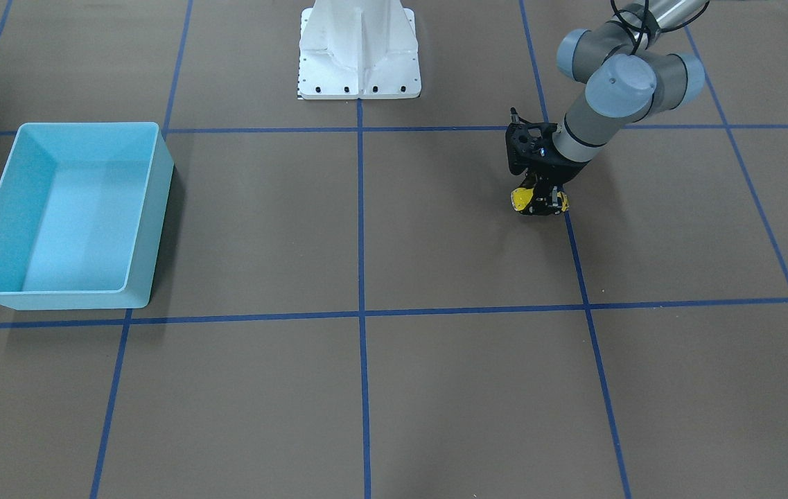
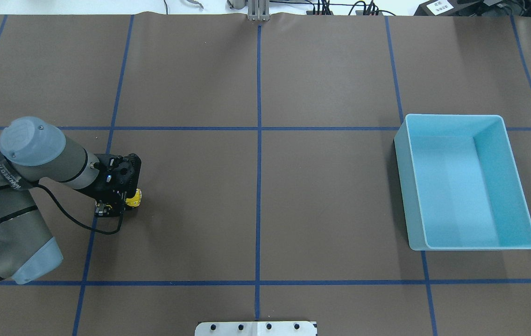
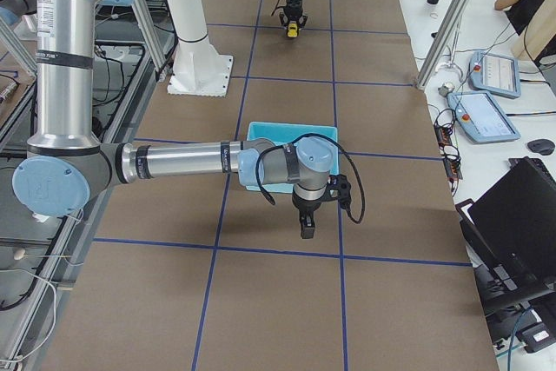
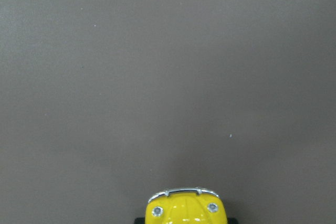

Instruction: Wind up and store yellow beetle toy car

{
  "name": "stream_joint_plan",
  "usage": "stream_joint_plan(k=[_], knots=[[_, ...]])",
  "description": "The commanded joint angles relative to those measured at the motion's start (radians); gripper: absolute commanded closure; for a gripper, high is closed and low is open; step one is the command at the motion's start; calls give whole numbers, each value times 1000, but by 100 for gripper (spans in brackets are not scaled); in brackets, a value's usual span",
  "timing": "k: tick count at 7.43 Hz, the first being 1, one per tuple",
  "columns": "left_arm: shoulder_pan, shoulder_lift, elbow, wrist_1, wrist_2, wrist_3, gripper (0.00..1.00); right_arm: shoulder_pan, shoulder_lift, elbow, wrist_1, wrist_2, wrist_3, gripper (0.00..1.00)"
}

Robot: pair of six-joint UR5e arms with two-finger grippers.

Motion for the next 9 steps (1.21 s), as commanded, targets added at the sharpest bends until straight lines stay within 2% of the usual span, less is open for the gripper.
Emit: stream_joint_plan(k=[1,9], knots=[[11,-45,33,2,6,2,64,-6,0,0,0,0,0,0],[10,-37,42,-13,-5,5,65,-21,2,-2,0,-5,0,0]])
